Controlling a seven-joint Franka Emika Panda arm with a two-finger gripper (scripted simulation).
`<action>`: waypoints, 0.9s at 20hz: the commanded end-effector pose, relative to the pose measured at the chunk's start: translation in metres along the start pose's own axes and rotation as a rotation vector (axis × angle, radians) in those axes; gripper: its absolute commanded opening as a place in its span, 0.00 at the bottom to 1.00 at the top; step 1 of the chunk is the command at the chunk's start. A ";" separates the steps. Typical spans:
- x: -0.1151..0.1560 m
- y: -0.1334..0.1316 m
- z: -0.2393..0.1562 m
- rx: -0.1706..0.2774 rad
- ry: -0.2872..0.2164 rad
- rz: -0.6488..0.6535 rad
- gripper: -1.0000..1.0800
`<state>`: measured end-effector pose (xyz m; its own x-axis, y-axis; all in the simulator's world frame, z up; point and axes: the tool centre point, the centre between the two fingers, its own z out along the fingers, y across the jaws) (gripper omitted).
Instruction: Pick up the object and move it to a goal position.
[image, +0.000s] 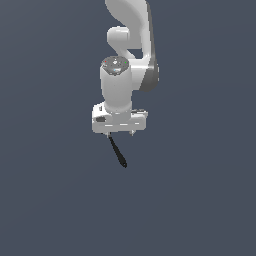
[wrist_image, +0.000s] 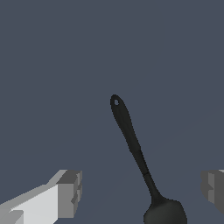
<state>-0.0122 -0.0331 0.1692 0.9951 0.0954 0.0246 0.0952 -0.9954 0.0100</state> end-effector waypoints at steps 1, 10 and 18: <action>-0.006 0.005 0.011 0.000 -0.003 -0.045 0.96; -0.033 0.022 0.057 0.004 -0.014 -0.246 0.96; -0.054 0.031 0.087 0.011 -0.020 -0.386 0.96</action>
<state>-0.0578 -0.0685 0.0861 0.8971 0.4418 0.0017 0.4417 -0.8971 0.0053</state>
